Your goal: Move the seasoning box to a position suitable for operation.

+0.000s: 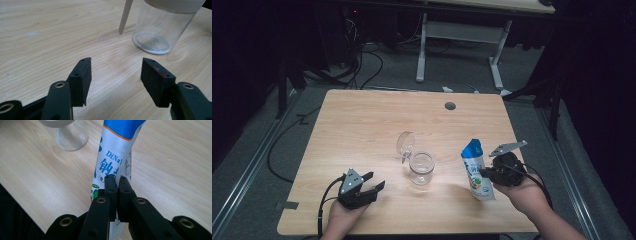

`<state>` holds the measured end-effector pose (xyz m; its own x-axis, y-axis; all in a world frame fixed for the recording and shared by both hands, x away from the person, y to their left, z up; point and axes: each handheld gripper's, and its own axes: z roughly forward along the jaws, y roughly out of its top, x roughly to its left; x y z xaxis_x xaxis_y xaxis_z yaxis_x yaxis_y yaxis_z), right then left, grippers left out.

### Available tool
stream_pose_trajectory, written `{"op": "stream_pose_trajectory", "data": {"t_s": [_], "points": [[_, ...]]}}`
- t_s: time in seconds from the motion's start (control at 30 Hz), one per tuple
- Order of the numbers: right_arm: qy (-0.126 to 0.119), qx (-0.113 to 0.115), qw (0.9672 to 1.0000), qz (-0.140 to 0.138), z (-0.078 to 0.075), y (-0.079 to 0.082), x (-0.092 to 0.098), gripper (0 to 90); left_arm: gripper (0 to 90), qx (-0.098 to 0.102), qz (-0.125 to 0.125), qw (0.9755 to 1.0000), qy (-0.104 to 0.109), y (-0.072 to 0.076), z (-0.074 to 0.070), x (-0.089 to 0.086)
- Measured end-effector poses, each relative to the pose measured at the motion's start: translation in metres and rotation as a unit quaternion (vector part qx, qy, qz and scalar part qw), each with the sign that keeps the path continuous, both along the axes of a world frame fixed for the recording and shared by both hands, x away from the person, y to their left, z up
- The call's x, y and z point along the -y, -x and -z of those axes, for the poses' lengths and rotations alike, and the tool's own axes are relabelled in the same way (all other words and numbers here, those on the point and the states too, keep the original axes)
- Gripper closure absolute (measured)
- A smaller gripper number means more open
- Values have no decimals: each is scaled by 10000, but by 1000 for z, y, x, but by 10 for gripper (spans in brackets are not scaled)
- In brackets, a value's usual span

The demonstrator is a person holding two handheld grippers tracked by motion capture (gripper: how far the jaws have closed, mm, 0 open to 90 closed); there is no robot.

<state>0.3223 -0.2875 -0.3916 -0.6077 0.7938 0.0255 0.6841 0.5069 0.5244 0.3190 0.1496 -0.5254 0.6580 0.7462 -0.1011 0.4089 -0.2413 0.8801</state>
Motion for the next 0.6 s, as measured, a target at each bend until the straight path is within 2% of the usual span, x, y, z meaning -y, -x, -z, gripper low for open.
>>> {"op": "stream_pose_trajectory", "data": {"t_s": [0.17, 0.27, 0.4, 0.6], "points": [[28, -135, 9999, -29, -1, -1, -2, 885, 420, 8, -9, 10000, 3, 0, 0, 0], [177, -237, 9995, -137, -5, -3, -4, 887, 420, 7, 9, 10000, 6, 0, 0, 0], [338, -404, 9985, -134, -7, -5, -7, 889, 420, 31, 42, 10000, -11, 1, 0, 2], [441, -549, 9974, -160, -10, -7, -10, 893, 420, 58, 80, 9999, -21, 2, 0, 3]]}}
